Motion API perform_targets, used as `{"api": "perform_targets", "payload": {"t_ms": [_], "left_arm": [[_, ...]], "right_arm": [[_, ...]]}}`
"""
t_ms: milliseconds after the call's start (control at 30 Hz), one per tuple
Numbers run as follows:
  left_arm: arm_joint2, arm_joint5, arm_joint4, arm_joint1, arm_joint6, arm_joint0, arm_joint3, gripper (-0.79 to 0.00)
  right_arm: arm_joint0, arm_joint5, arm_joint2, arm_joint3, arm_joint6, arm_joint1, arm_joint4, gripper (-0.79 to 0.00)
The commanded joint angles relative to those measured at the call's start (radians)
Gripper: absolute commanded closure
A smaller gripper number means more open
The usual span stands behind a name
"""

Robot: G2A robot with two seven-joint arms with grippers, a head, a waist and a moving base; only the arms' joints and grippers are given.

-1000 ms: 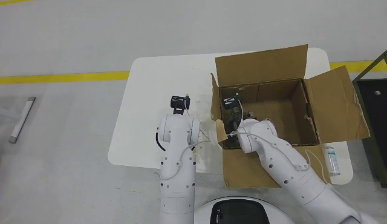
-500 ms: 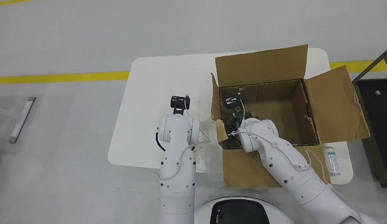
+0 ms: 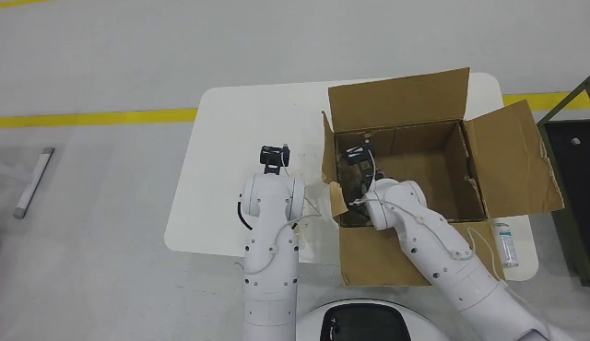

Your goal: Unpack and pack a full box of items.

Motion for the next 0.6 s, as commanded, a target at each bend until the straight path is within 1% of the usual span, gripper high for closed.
{"api": "perform_targets", "payload": {"t_ms": [0,100,233,567], "left_arm": [[0.000,0.000,0.000,0.000,0.000,0.000,0.000,-0.785],[0.000,0.000,0.000,0.000,0.000,0.000,0.000,-0.785],[0.000,0.000,0.000,0.000,0.000,0.000,0.000,-0.785],[0.000,0.000,0.000,0.000,0.000,0.000,0.000,-0.785]], "right_arm": [[-0.002,-0.001,0.008,-0.002,0.002,0.000,-0.002,-0.348],[-0.006,-0.001,0.022,-0.009,0.004,0.000,-0.002,-0.339],[-0.013,-0.005,0.037,-0.013,0.005,0.000,-0.010,-0.289],[-0.045,-0.016,0.078,-0.054,0.023,0.004,-0.024,-0.262]]}}
